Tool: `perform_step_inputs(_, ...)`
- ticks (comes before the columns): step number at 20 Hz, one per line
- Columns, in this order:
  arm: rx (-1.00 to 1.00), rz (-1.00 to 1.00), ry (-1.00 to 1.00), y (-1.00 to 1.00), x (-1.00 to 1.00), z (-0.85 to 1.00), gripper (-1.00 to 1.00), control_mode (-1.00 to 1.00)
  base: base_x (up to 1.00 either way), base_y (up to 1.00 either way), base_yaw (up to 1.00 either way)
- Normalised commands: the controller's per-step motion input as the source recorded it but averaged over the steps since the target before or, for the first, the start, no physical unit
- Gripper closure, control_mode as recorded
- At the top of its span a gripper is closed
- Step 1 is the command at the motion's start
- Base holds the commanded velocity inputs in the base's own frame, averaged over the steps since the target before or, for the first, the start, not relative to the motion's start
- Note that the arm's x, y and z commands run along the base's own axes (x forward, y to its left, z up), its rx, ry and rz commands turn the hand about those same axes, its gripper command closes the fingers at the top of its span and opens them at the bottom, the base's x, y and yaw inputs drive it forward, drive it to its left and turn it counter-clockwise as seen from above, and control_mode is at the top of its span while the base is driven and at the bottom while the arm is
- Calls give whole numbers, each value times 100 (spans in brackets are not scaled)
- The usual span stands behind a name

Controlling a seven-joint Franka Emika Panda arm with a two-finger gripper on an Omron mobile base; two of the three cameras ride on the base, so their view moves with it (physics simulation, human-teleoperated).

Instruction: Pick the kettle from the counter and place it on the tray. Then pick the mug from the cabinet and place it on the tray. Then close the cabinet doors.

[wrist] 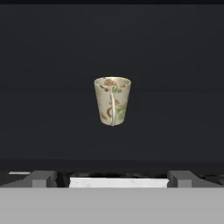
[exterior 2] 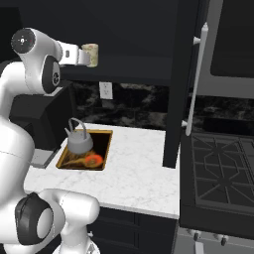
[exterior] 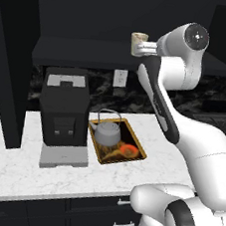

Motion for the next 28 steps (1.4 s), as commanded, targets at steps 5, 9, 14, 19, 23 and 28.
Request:
perform_step_inputs(5, 6, 0, 0, -1, 32, -16, -100, -100, 0, 0, 0)
perform_step_inputs(9, 8, 0, 0, 0, 45, -8, -100, -100, 0, 0, 0)
perform_step_inputs(14, 6, 0, 0, -1, 42, 0, -100, -100, 0, 0, 0)
perform_step_inputs(19, 0, 0, 3, 0, 33, 0, -100, -100, 0, 0, 0)
perform_step_inputs(23, 0, 0, 0, 0, 31, 0, -100, -100, 0, 0, 0)
perform_step_inputs(28, 0, 0, 0, 0, 30, -1, -100, -100, 0, 0, 0)
